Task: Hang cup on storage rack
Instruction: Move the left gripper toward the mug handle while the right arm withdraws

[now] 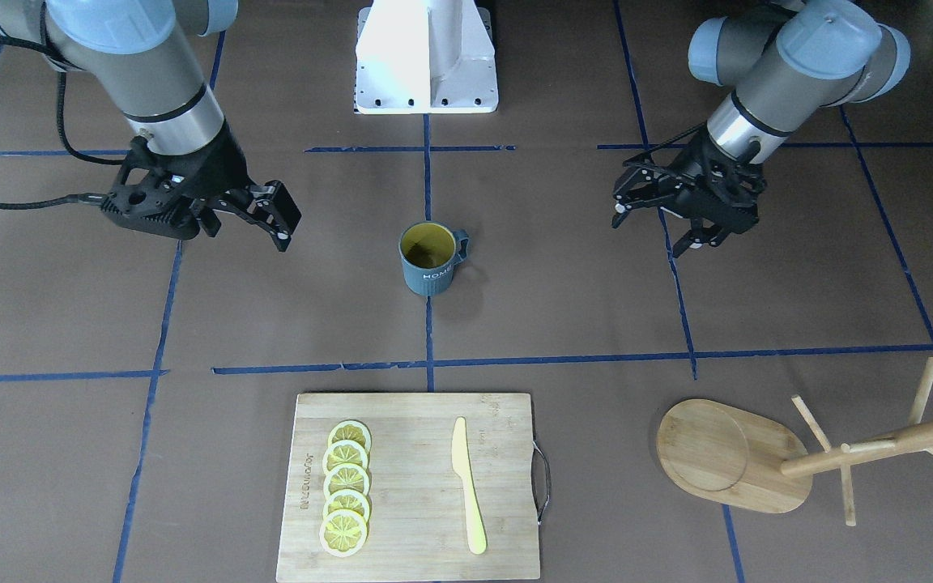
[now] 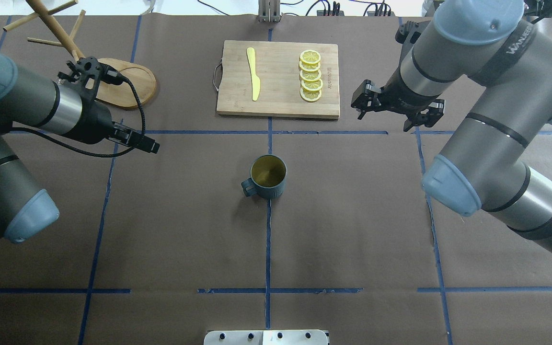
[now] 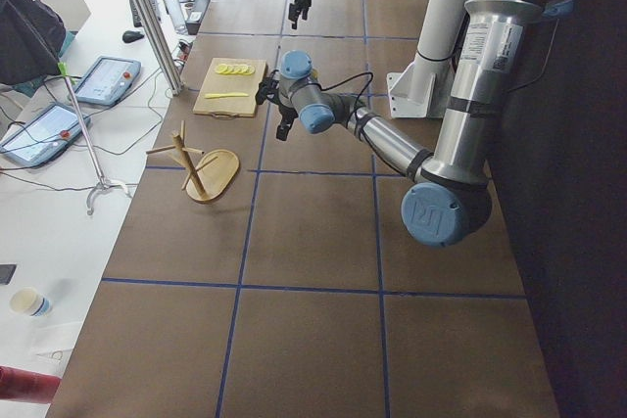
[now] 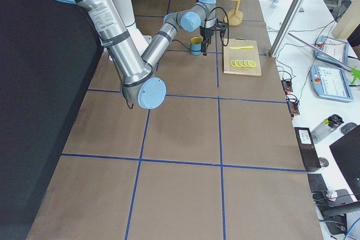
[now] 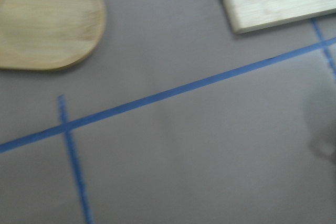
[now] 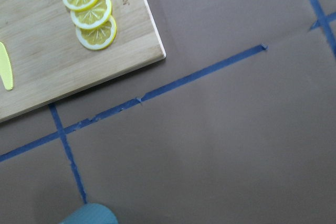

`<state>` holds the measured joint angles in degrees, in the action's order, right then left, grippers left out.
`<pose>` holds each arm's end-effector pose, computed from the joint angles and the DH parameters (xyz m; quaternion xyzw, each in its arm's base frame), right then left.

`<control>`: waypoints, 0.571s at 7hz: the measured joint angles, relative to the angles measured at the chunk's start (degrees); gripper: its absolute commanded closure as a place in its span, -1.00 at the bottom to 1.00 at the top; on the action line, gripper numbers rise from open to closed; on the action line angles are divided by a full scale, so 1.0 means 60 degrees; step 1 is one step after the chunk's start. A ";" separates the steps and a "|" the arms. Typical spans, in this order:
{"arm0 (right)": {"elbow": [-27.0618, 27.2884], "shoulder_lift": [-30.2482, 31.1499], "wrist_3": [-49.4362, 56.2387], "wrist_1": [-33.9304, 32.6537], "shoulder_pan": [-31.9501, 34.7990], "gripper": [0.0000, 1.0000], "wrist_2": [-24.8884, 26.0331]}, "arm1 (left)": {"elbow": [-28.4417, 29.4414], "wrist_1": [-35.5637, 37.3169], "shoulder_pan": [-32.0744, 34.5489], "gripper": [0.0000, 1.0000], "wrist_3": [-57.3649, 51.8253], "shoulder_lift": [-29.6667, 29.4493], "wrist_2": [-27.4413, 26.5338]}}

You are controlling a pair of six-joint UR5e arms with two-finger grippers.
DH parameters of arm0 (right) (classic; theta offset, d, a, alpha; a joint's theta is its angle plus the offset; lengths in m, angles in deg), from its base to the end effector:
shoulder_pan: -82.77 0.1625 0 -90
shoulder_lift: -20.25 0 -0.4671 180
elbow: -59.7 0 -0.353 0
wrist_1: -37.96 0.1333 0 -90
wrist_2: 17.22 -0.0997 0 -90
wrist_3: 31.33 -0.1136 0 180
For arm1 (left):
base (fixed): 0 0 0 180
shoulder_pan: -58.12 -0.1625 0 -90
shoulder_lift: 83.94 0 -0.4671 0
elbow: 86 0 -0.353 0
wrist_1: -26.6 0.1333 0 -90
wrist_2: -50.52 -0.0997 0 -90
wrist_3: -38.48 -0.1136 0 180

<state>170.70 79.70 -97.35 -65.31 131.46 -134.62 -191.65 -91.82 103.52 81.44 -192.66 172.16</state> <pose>-0.3337 -0.5024 0.3057 0.0085 -0.3892 0.1205 0.9132 0.3498 -0.4597 0.3612 0.2009 0.5148 0.1538 0.8191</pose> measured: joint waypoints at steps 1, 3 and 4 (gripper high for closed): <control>0.0086 0.0138 0.1291 -0.0436 0.0478 -1.00 -0.0205 | 0.0325 -0.0850 -0.0316 -0.99 -0.0021 -0.0254 -0.0024; 0.0134 0.0756 0.3727 -0.0688 0.1641 -1.00 -0.1012 | 0.1595 -0.3230 -0.0951 -0.98 -0.0047 -0.0832 -0.0045; 0.0134 0.1112 0.4866 -0.0708 0.2211 -1.00 -0.1345 | 0.2079 -0.3937 -0.1206 -0.98 -0.0187 -0.1150 -0.0053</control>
<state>171.51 86.37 -68.15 -69.56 144.73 -142.69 -179.18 -115.44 96.29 80.31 -199.56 171.84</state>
